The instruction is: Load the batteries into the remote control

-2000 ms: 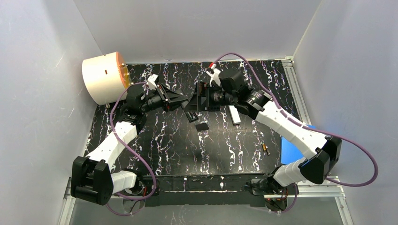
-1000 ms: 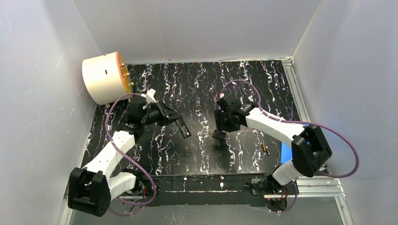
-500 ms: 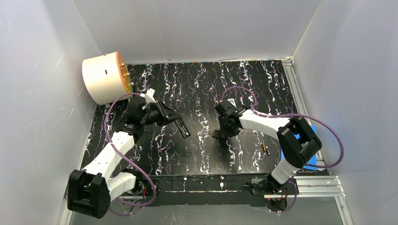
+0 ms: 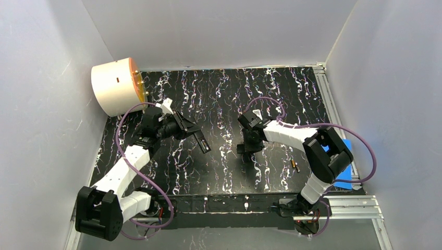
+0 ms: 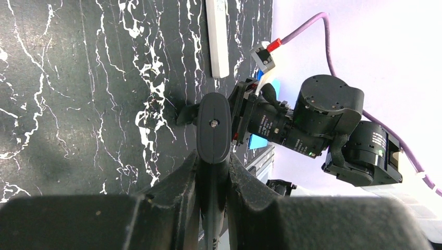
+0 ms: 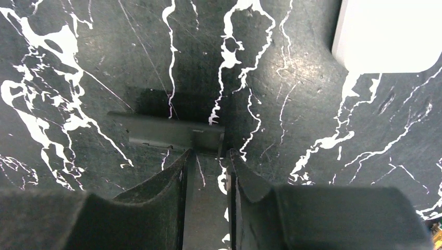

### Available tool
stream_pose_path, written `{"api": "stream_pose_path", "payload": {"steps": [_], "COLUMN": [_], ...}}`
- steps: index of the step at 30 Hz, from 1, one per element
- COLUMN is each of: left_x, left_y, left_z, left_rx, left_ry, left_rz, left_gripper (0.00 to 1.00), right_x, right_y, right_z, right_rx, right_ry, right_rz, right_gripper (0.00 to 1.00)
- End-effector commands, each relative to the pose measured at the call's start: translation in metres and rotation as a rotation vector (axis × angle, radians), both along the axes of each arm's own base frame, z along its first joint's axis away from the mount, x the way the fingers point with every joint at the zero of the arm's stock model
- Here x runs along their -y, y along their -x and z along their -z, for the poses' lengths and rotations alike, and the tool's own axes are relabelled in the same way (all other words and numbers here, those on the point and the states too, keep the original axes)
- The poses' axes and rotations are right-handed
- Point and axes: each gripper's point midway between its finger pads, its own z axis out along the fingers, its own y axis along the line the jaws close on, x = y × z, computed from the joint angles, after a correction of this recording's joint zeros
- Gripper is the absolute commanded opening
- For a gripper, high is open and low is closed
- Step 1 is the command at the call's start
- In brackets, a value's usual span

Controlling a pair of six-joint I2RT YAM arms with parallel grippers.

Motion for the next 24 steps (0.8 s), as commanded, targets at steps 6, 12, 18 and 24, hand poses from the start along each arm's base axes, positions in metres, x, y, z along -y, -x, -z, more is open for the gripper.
{"api": "stream_pose_path", "payload": {"steps": [6,12,18,24], "left_x": [-0.004,-0.004,-0.005,-0.005], "left_y": [0.003,0.005,0.005,0.004], "left_z": [-0.004,-0.004,-0.006,-0.006], "left_rx": [0.051,0.053,0.057,0.057], "left_ry": [-0.009,-0.008,-0.008,-0.009], "left_rz": [-0.008,-0.009,-0.009,-0.015], "left_gripper": [0.0,0.0,0.0,0.0], "right_x": [-0.017,0.003,-0.006,-0.012], "right_y": [-0.021,-0.034,-0.028,-0.023], "right_z": [-0.04,-0.035,-0.019,-0.01], "right_rx": [0.078,0.086,0.02,-0.027], "right_ry": [-0.115,-0.062,-0.072,-0.095], "right_rz": [-0.012,-0.015,-0.109,-0.107], "right_gripper": [0.47,0.47,0.43,0.38]}}
